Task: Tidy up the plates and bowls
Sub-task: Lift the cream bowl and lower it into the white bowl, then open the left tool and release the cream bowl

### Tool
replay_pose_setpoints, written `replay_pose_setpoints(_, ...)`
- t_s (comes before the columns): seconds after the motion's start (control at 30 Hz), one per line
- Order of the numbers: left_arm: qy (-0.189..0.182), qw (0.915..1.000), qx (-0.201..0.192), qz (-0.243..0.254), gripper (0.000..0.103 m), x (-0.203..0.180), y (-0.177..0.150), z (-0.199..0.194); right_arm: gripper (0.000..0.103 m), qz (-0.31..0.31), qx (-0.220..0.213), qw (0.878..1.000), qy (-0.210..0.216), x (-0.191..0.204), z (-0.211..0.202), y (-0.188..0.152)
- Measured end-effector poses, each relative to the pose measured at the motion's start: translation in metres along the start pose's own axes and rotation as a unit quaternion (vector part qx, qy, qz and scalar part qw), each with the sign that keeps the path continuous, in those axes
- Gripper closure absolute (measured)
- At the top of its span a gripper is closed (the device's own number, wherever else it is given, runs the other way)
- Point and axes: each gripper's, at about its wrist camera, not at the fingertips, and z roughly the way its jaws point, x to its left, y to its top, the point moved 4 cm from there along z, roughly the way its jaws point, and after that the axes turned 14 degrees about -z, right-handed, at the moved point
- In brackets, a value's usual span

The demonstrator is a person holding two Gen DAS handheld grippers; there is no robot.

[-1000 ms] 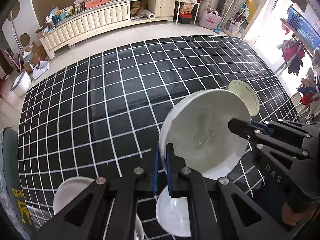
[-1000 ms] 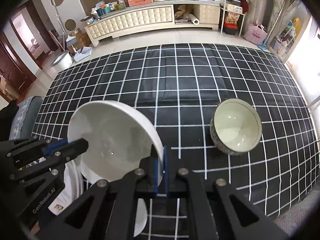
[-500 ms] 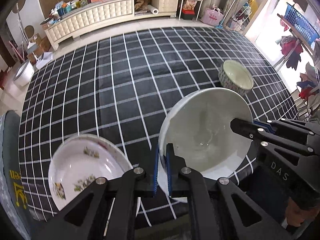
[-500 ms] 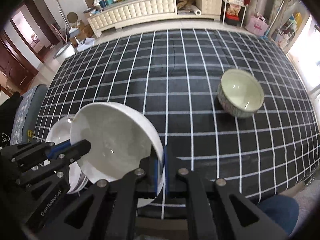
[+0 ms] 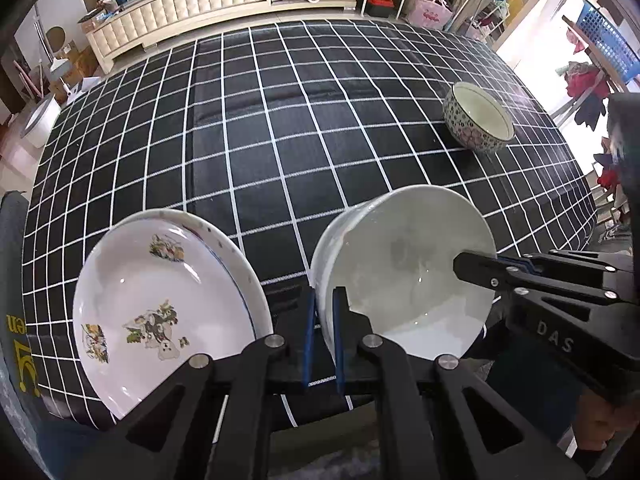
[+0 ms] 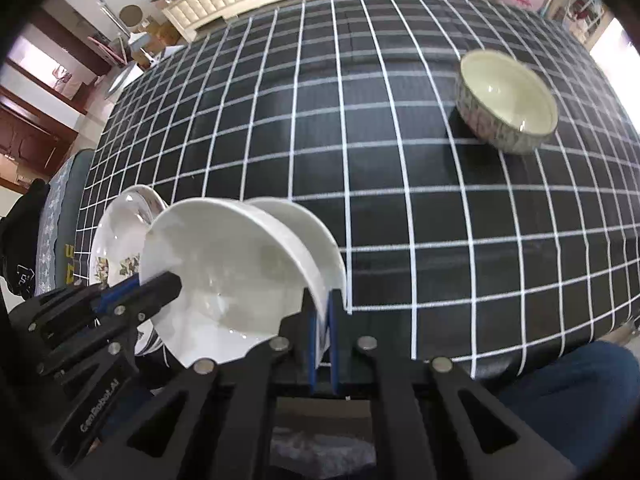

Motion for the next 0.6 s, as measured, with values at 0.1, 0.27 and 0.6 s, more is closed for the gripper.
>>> replay_pose_setpoints(0.1, -0.007, 1.0, 0.003, 0.0, 0.097, 0.0, -0.002, 0.003, 0.095, 0.006, 0.003, 1.0, 0.0, -0.002, 0.002, -0.001)
replay_pose_setpoints(0.27, -0.008, 0.9998, 0.019, -0.005, 0.097, 0.001, 0.001, 0.015, 0.095, 0.011, 0.006, 1.0, 0.005, -0.006, 0.004, 0.001)
replay_pose_setpoints(0.6, -0.008, 0.9994, 0.032, -0.011, 0.097, 0.003, -0.001, 0.022, 0.094, 0.011, 0.003, 1.0, 0.003, -0.009, 0.004, 0.003)
